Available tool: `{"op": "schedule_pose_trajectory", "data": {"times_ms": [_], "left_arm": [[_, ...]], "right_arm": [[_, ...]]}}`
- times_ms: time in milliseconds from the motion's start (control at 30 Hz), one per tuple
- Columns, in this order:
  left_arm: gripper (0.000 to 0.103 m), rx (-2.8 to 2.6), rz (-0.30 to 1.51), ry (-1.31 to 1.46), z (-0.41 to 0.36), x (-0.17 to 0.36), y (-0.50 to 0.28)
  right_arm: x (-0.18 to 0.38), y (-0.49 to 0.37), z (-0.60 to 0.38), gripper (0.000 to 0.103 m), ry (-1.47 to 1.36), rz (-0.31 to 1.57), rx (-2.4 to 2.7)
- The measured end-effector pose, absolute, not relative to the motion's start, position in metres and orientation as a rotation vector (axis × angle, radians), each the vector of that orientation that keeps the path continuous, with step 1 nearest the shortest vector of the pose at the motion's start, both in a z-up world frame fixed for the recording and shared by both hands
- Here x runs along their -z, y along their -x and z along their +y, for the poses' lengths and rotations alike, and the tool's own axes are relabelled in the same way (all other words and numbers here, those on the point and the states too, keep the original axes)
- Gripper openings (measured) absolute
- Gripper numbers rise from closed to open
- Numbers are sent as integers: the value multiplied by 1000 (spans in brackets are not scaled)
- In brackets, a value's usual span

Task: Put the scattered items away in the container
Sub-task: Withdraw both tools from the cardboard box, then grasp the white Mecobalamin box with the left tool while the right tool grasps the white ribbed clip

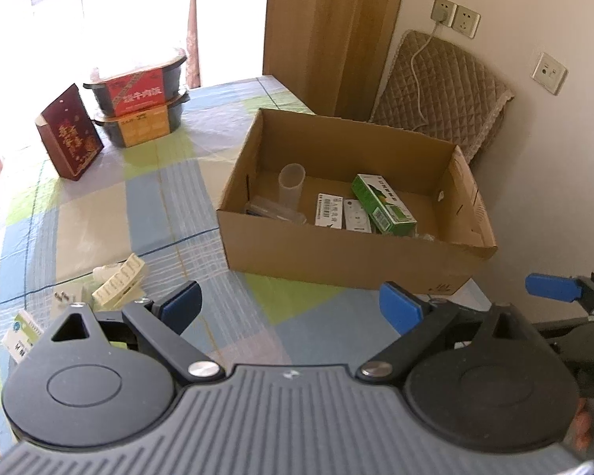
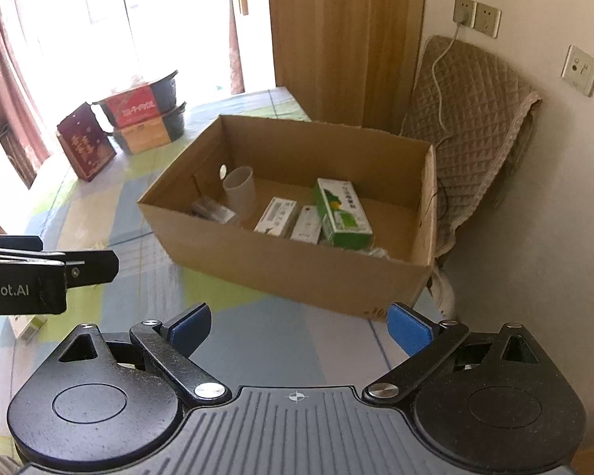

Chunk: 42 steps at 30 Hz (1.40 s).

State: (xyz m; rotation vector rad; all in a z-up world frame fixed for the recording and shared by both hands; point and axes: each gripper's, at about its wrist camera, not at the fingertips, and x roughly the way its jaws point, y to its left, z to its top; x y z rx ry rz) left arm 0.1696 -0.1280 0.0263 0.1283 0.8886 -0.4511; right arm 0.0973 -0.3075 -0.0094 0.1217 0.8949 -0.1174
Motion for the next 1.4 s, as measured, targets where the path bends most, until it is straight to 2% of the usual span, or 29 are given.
{"op": "schedule_pose_trajectory", "data": {"times_ms": [900,1133,1400], "left_arm": [[95,291,980,-98,-64,28,-164],[95,187,995,-68,-23,47,-173],[95,-85,1060,57,69,87,-190]], "right_arm": [[69,-118,-254,100,-78,1004,-2],[92,-140,-231,100,-87,1016,-50],[122,-170,-200,100,-122,1025,-189]]}}
